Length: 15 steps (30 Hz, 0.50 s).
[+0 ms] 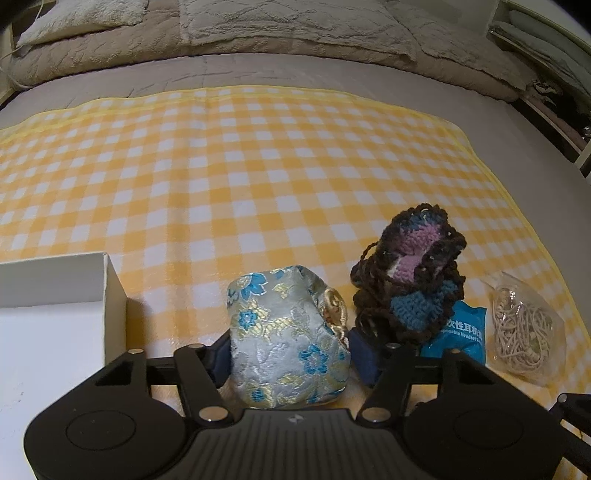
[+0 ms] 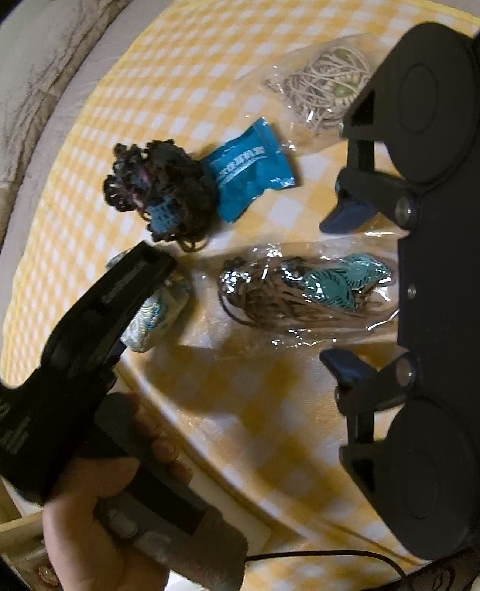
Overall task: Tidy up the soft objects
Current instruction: 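Grasp the floral fabric pouch with the left tool while the right tool grasps the teal-tassel cord bag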
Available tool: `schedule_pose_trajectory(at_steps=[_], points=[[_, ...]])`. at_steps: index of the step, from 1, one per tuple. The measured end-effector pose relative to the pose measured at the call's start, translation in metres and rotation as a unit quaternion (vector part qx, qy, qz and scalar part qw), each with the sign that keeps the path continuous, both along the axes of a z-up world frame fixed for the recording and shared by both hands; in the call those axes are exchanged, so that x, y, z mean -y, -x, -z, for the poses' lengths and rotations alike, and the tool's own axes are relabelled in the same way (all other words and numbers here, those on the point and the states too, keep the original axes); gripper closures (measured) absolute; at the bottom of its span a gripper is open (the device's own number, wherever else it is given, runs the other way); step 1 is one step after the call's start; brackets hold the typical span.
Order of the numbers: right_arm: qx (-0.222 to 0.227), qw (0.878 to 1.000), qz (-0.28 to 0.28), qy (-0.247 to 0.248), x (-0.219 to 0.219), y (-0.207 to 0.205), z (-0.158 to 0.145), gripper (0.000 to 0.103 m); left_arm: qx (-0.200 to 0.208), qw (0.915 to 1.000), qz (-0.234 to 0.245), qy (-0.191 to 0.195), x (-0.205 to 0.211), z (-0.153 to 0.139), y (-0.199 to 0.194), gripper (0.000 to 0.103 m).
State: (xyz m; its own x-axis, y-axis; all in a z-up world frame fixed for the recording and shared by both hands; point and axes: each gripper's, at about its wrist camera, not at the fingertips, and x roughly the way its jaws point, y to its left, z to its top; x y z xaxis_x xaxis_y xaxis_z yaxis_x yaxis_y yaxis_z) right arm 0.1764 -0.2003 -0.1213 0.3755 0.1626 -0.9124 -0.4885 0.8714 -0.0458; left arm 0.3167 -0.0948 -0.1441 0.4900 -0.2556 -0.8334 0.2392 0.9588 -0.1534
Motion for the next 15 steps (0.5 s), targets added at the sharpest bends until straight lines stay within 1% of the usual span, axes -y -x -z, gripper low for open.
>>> schedule_pose_trajectory(at_steps=[3,8,10,13,15], points=[[-0.007,1.0,0.003,0.005,0.0,0.001,0.0,0.043,-0.004,1.0,-0.001,-0.006,-0.003,-0.005,0.002,0.043],[-0.008,1.0,0.004,0.005,-0.004,0.005,-0.006,0.061,-0.005,0.9999,0.008,-0.013,-0.002,-0.01,0.013,0.044],[-0.01,1.0,0.009,0.003,-0.004,0.007,-0.008,0.066,-0.004,0.9998,0.009,-0.017,0.001,-0.012,0.017,0.044],[-0.011,1.0,0.018,0.001,-0.001,0.011,-0.012,0.07,0.001,0.9998,0.011,-0.014,0.004,-0.017,0.023,0.044],[-0.011,1.0,0.024,0.003,0.0,0.013,-0.015,0.072,0.006,0.9999,0.011,-0.009,0.005,-0.022,0.029,0.044]])
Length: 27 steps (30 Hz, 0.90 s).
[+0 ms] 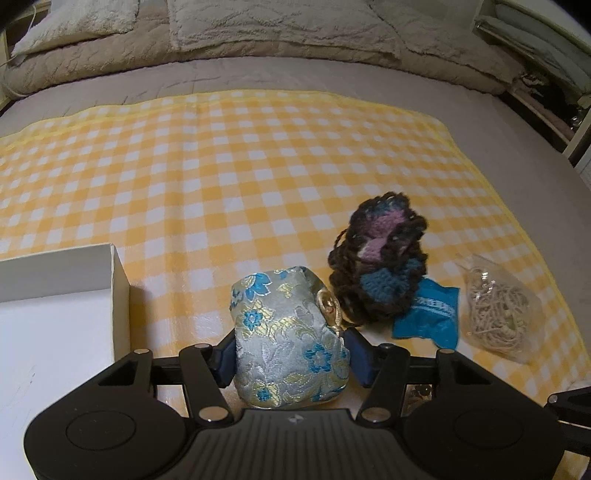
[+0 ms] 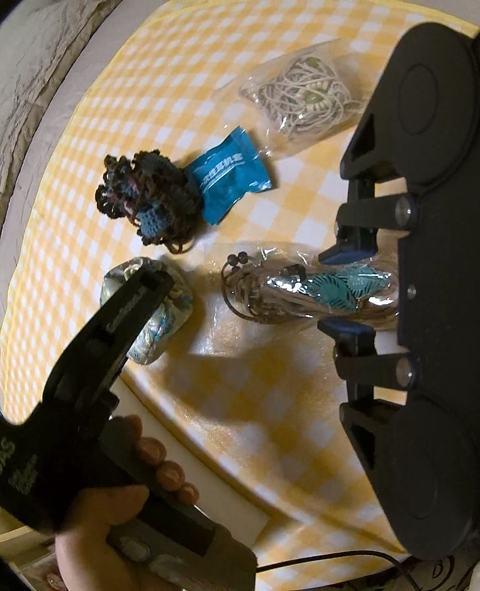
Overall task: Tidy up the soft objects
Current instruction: 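Grasp the floral fabric pouch with the left tool while the right tool grasps the teal-tassel cord bag, then carry the floral pouch in the left tool and tassel cord bag in the right tool toward the white box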
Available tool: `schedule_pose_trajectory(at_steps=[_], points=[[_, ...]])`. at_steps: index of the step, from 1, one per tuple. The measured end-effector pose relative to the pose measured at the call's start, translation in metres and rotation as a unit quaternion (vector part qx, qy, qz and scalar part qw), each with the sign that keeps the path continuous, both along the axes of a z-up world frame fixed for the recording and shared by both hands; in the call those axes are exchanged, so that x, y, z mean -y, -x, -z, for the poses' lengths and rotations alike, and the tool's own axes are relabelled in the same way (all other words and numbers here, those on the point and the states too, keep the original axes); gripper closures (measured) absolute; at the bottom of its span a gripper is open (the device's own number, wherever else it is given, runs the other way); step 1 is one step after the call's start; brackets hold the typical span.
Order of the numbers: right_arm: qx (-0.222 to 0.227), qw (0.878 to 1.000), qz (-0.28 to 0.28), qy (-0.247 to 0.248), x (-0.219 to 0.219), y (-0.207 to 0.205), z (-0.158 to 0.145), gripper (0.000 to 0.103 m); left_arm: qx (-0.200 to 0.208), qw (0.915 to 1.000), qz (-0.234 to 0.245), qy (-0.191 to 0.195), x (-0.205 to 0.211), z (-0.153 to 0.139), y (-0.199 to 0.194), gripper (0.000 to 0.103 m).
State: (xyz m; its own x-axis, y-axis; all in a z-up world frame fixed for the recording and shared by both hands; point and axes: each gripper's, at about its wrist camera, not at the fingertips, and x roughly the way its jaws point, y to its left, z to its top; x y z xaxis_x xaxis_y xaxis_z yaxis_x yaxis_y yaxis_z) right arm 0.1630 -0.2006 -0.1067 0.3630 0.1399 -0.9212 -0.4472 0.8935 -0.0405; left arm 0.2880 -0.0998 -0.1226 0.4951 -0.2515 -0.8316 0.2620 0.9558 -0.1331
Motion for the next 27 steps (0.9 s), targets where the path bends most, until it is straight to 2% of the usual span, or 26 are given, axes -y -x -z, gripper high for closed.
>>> schedule_pose_trajectory(at_steps=[5,6,12,19,27], points=[[0.011,1.0,0.022,0.0,0.007,0.008,-0.007,0.074,0.015,0.9998,0.002,0.012,-0.002,-0.019,0.009,0.044],[0.015,0.999,0.031,-0.002,0.009,0.007,-0.009,0.074,0.024,0.9993,0.01,0.028,-0.003,-0.023,0.012,0.044],[0.053,0.995,0.083,-0.009,0.021,0.009,-0.028,0.076,0.056,0.9968,0.01,0.056,-0.018,-0.053,0.028,0.044],[0.096,0.984,0.143,-0.032,0.028,0.01,-0.052,0.076,0.094,0.9938,0.011,0.059,-0.035,-0.08,0.043,0.044],[0.131,0.97,0.198,-0.057,0.029,0.009,-0.067,0.076,0.116,0.9919,0.003,0.052,-0.067,-0.095,0.055,0.044]])
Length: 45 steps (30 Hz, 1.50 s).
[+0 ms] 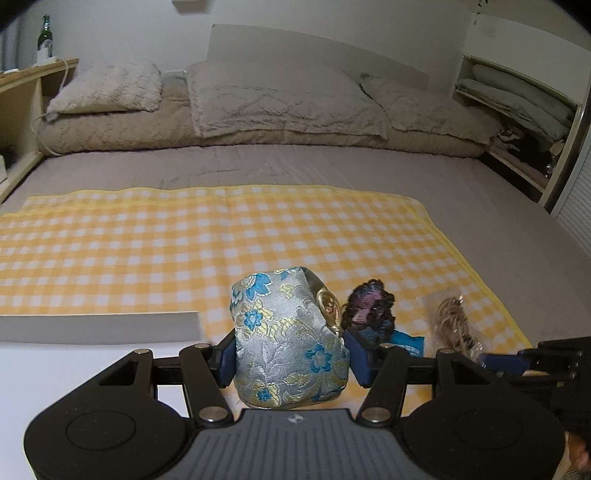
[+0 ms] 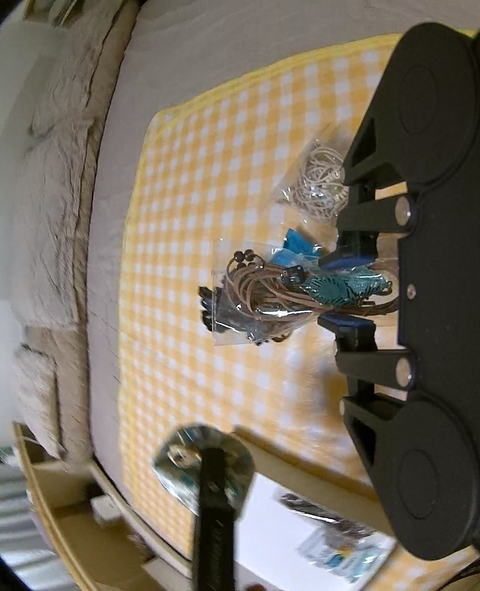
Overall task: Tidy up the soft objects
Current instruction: 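Carry the floral pouch in the left tool and tassel cord bag in the right tool toward the white box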
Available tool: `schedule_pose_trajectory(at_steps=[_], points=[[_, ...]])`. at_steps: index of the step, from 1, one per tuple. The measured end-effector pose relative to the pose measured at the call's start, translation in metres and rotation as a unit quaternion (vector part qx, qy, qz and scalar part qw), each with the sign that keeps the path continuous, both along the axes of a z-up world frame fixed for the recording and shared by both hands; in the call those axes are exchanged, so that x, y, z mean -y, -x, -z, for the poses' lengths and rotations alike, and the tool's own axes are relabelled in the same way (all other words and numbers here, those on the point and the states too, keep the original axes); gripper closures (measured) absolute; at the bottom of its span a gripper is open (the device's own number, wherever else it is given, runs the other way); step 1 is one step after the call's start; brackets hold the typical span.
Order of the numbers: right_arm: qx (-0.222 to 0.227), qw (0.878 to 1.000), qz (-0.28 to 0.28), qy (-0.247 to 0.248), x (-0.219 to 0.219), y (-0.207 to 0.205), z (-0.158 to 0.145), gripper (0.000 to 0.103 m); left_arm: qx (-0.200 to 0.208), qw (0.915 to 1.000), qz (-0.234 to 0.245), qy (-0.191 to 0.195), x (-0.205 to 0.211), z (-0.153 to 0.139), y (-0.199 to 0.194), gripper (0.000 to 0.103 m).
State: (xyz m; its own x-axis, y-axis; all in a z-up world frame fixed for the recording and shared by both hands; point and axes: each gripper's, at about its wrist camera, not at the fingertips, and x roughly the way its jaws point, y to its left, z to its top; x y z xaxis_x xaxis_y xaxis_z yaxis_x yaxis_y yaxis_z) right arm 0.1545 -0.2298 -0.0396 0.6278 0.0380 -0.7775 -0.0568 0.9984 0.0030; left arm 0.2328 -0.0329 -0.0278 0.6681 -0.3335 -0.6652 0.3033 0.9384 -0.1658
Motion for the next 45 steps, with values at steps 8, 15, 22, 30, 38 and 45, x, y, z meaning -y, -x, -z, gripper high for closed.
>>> schedule_pose_trajectory(at_steps=[8,15,22,30,38,45], points=[[0.019,0.998,0.04,-0.039,-0.008,-0.012,-0.009,0.076,0.012,0.9995,-0.03,0.001,-0.047,-0.011,0.013,0.044],[0.018,0.997,0.026,-0.064,-0.042,-0.023,-0.016,0.076,0.009,0.9978,-0.066,-0.001,-0.096,-0.015,0.024,0.044],[0.005,0.996,0.002,-0.089,-0.088,-0.032,-0.018,0.076,0.005,0.9946,-0.103,-0.012,-0.143,-0.006,0.039,0.044],[-0.013,0.993,-0.03,-0.115,-0.148,-0.04,-0.016,0.076,-0.007,0.9902,-0.137,-0.025,-0.195,0.007,0.056,0.044],[-0.05,0.987,-0.051,-0.147,-0.208,-0.041,-0.001,0.076,-0.029,0.9868,-0.152,-0.047,-0.232,0.026,0.071,0.044],[-0.096,0.977,-0.046,-0.185,-0.25,-0.045,0.019,0.076,-0.041,0.9854,-0.148,-0.074,-0.25,0.042,0.08,0.044]])
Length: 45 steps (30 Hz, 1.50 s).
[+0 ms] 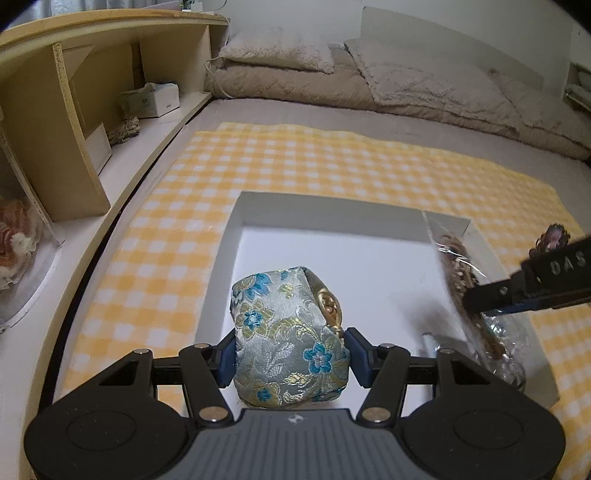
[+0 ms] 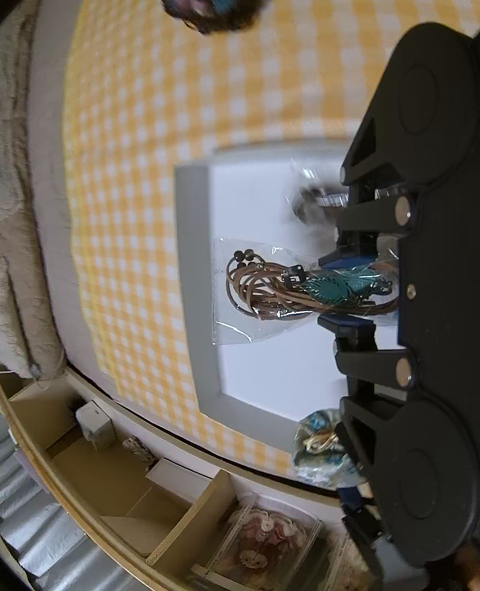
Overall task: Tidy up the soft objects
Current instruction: 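Carry the floral pouch in the left tool and tassel cord bag in the right tool toward the white box, then drop the tassel bag into the box with right tool while left releases pouch, then lift both open tools out of the box and move them back over the cloth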
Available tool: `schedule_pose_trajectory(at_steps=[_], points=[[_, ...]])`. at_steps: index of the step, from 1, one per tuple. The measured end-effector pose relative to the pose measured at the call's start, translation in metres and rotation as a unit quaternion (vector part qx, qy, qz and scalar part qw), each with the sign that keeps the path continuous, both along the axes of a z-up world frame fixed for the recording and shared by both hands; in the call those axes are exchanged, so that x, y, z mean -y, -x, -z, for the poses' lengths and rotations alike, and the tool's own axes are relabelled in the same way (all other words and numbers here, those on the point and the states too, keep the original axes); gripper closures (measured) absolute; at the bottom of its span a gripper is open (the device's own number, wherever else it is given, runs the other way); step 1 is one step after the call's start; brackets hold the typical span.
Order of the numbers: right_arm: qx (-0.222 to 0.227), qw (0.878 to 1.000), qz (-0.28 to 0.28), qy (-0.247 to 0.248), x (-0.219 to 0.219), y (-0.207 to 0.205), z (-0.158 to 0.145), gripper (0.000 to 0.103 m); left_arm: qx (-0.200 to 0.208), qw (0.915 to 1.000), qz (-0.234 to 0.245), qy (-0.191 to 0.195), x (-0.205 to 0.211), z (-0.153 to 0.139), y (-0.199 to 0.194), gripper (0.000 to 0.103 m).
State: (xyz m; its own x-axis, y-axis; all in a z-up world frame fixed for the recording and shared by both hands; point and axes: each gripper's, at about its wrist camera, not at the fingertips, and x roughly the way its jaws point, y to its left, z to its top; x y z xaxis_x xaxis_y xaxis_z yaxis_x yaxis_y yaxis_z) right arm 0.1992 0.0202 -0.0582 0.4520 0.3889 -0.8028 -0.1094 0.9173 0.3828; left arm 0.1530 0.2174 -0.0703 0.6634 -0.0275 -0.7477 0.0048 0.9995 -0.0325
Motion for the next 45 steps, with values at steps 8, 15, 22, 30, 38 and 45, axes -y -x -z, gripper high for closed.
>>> schedule_pose_trajectory(at_steps=[8,15,22,30,38,45], points=[[-0.05,0.998,0.015,-0.036,-0.035,-0.004,0.02,0.076,-0.007,0.9995,0.025,-0.021,-0.006,0.006,0.007,0.044],[-0.091,0.992,0.034,-0.077,-0.048,-0.001,0.033,0.071,-0.029,0.9985,0.041,-0.02,-0.01,0.016,0.009,0.044],[-0.08,0.992,0.008,-0.096,-0.052,0.0,0.021,0.051,-0.048,0.9973,0.053,-0.015,-0.011,0.023,0.009,0.042],[-0.089,0.993,-0.011,-0.077,-0.041,0.003,0.018,0.051,-0.063,0.9966,0.053,-0.003,-0.009,0.021,0.011,0.021],[-0.079,0.994,-0.045,-0.054,-0.038,0.01,0.013,0.05,-0.064,0.997,0.041,0.015,-0.009,0.011,0.012,0.009],[-0.05,0.996,-0.077,-0.022,-0.034,0.015,0.003,0.04,-0.062,0.9974,0.03,0.019,-0.01,0.003,0.016,0.007]])
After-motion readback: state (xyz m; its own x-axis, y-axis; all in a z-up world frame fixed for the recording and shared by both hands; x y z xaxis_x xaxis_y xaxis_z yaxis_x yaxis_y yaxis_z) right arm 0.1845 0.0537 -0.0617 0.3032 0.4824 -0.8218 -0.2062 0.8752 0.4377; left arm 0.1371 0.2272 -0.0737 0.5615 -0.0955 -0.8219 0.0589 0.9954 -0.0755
